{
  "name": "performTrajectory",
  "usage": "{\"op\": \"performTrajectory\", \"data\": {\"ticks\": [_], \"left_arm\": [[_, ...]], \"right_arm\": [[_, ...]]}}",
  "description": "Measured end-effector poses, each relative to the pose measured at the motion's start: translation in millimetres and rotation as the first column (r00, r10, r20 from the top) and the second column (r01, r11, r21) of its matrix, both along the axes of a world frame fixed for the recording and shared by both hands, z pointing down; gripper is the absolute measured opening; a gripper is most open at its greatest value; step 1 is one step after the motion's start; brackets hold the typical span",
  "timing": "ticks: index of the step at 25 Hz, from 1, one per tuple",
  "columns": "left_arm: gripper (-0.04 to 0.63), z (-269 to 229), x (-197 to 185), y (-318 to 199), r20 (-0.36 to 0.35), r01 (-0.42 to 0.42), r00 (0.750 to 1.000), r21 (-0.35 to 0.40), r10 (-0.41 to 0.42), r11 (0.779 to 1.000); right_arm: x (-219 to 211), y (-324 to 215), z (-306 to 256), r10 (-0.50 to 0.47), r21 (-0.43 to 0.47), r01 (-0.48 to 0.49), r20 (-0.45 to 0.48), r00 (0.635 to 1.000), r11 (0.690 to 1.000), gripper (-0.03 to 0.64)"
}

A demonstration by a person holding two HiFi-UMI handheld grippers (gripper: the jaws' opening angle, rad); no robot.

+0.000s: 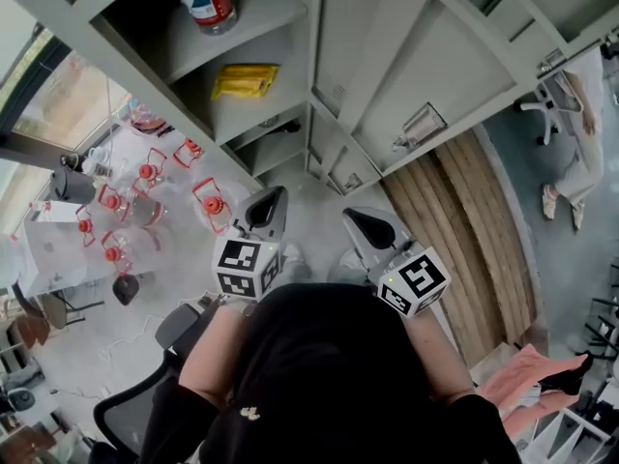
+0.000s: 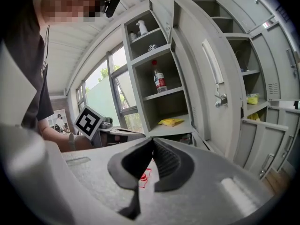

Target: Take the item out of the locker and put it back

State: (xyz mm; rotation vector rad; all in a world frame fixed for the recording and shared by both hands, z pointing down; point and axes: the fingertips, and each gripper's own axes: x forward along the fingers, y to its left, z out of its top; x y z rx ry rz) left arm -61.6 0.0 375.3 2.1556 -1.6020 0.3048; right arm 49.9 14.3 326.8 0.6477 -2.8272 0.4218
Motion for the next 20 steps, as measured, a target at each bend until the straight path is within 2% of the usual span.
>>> {"op": "performTrajectory", "data": {"ticks": [8,11,20], "left_arm": [[0.014,-40,11,14,0.026,-0.051,0.998,0.051,0.05,0.997],[0.014,-43,19,17,0.011,-0.07,0.997,0.048,0.07,0.996],[0.014,-42,25,9,-0.01,-0.049,0.999,0.037,0.05,0.998]], "right_arm": [[10,-11,-11,-0.003,-0.001,0.004,0.041,0.999,1.0,-0.003],[11,-12,-16,-0.013,0.0,0.013,0.054,0.998,1.0,-0.003],[13,-20,-19,-0.045,-0.004,0.045,0.059,0.997,0.999,-0.003]]}}
